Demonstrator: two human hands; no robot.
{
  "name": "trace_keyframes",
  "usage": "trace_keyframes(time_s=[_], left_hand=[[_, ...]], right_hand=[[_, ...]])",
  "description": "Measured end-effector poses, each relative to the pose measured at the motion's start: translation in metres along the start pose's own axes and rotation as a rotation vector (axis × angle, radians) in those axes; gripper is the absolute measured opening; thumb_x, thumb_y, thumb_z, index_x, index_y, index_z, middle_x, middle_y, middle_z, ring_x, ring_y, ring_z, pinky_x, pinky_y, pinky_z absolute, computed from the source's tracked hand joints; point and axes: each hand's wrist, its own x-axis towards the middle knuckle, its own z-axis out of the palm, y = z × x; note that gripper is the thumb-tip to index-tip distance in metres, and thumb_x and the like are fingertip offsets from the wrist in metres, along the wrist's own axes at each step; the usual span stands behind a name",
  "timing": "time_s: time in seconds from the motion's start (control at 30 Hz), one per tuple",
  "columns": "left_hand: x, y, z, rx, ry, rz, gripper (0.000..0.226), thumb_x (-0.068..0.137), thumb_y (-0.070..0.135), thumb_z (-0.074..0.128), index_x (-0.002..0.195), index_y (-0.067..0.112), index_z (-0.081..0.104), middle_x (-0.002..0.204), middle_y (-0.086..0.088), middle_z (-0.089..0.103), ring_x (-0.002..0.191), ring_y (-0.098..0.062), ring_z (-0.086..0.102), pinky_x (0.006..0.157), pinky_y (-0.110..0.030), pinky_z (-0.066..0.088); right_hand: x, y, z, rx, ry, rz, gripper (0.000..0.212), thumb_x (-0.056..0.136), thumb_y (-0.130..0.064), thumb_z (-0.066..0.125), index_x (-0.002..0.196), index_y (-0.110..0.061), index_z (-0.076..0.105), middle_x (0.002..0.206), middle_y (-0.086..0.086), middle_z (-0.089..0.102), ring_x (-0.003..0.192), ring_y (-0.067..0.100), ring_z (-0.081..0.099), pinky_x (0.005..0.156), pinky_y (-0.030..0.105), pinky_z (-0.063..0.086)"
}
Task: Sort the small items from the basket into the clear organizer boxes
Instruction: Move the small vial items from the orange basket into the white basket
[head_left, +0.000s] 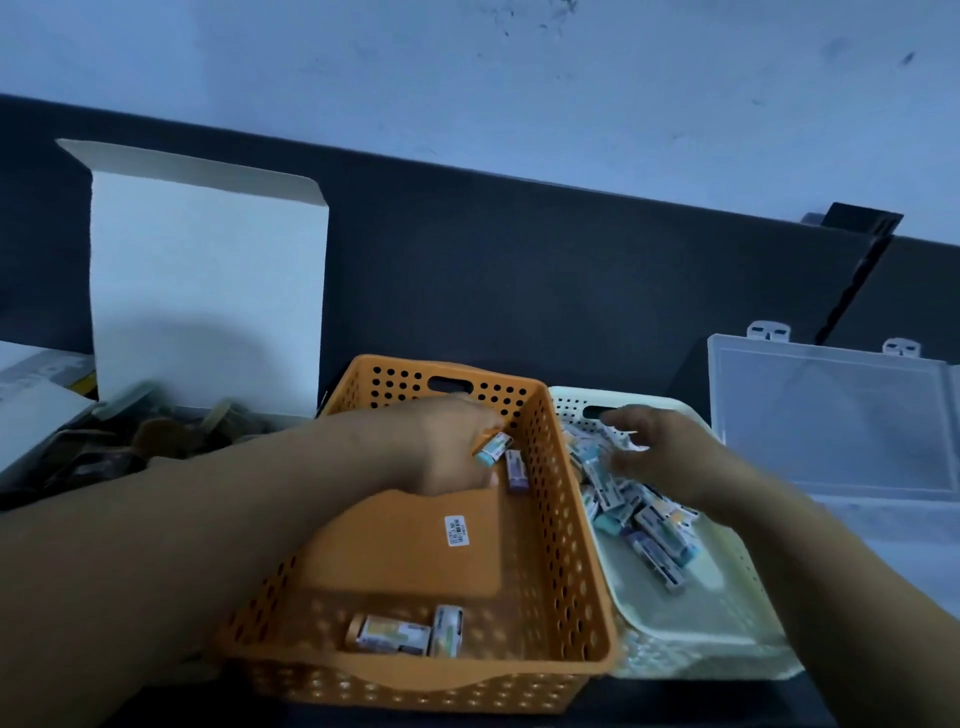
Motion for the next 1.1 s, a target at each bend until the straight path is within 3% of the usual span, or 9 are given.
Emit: trace_keyframes(time_s=[0.17, 0.23, 0.5, 0.63, 0.73, 0.8, 0.87, 0.93, 1.1], left_hand=[[0.049, 0.018, 0.028, -0.004, -0.156, 0.004, 0.047, 0.09, 0.036, 0.06, 0.134, 0.022, 0.048, 0.136, -0.004, 0.046, 0.115, -0.021, 0.051, 0.098, -0.04, 0.046], [0.057, 0.016, 0.039, 0.015, -0.164, -0.018, 0.046, 0.089, 0.036, 0.058, 0.131, 0.022, 0.049, 0.133, -0.001, 0.044, 0.114, -0.019, 0.049, 0.096, -0.04, 0.047], [0.067, 0.008, 0.056, -0.082, 0.047, -0.068, 0.043, 0.083, 0.028, 0.065, 0.124, 0.027, 0.051, 0.116, 0.002, 0.047, 0.105, -0.015, 0.049, 0.091, -0.036, 0.048], [0.071, 0.01, 0.058, -0.123, 0.048, -0.129, 0.026, 0.08, 0.008, 0.063, 0.101, 0.021, 0.06, 0.113, 0.002, 0.045, 0.105, -0.017, 0.048, 0.089, -0.034, 0.049], [0.071, 0.004, 0.06, -0.21, 0.105, -0.173, 0.03, 0.079, -0.007, 0.059, 0.087, 0.022, 0.058, 0.118, 0.006, 0.044, 0.111, -0.013, 0.045, 0.077, -0.022, 0.044], [0.069, 0.001, 0.058, -0.224, 0.148, -0.207, 0.033, 0.08, -0.004, 0.064, 0.092, 0.025, 0.052, 0.115, 0.007, 0.044, 0.099, -0.009, 0.048, 0.067, -0.017, 0.044], [0.07, -0.002, 0.054, -0.224, 0.154, -0.262, 0.036, 0.081, 0.005, 0.068, 0.101, 0.026, 0.045, 0.109, 0.003, 0.05, 0.088, -0.01, 0.052, 0.066, -0.022, 0.047], [0.07, -0.005, 0.051, -0.24, 0.113, -0.315, 0.039, 0.083, 0.01, 0.066, 0.11, 0.026, 0.043, 0.105, 0.001, 0.053, 0.088, -0.013, 0.055, 0.072, -0.027, 0.05], [0.063, -0.01, 0.044, -0.255, 0.047, -0.293, 0.024, 0.086, 0.016, 0.066, 0.102, 0.029, 0.055, 0.107, 0.004, 0.057, 0.096, -0.012, 0.055, 0.078, -0.028, 0.048]], right_hand=[[-0.008, 0.008, 0.005, -0.308, -0.229, -0.127, 0.081, 0.087, -0.036, 0.065, 0.152, -0.035, 0.018, 0.159, -0.009, 0.022, 0.141, 0.016, 0.03, 0.112, 0.03, 0.027], [-0.011, 0.015, 0.006, -0.322, -0.253, -0.154, 0.084, 0.087, -0.036, 0.065, 0.153, -0.035, 0.012, 0.16, -0.011, 0.015, 0.144, 0.014, 0.023, 0.116, 0.03, 0.024], [-0.014, 0.025, 0.009, -0.268, -0.231, -0.172, 0.077, 0.089, -0.034, 0.063, 0.152, -0.034, 0.018, 0.159, -0.011, 0.02, 0.145, 0.013, 0.022, 0.116, 0.031, 0.025], [-0.015, 0.023, 0.008, -0.278, -0.237, -0.182, 0.077, 0.09, -0.034, 0.062, 0.153, -0.035, 0.016, 0.159, -0.012, 0.018, 0.145, 0.013, 0.02, 0.115, 0.031, 0.024], [-0.017, 0.022, 0.008, -0.294, -0.244, -0.185, 0.077, 0.091, -0.033, 0.061, 0.153, -0.034, 0.015, 0.16, -0.011, 0.017, 0.146, 0.014, 0.02, 0.115, 0.033, 0.024], [-0.016, 0.022, 0.008, -0.314, -0.244, -0.191, 0.077, 0.092, -0.034, 0.06, 0.153, -0.034, 0.013, 0.16, -0.011, 0.015, 0.146, 0.014, 0.018, 0.116, 0.033, 0.022], [-0.016, 0.022, 0.009, -0.328, -0.244, -0.194, 0.077, 0.092, -0.035, 0.059, 0.153, -0.034, 0.013, 0.161, -0.01, 0.015, 0.146, 0.014, 0.017, 0.116, 0.032, 0.021], [-0.015, 0.022, 0.009, -0.329, -0.243, -0.2, 0.077, 0.091, -0.035, 0.059, 0.153, -0.033, 0.013, 0.161, -0.01, 0.015, 0.146, 0.014, 0.017, 0.117, 0.033, 0.021], [-0.016, 0.022, 0.007, -0.33, -0.26, -0.205, 0.077, 0.092, -0.034, 0.058, 0.154, -0.032, 0.012, 0.161, -0.01, 0.013, 0.146, 0.015, 0.018, 0.114, 0.03, 0.023]])
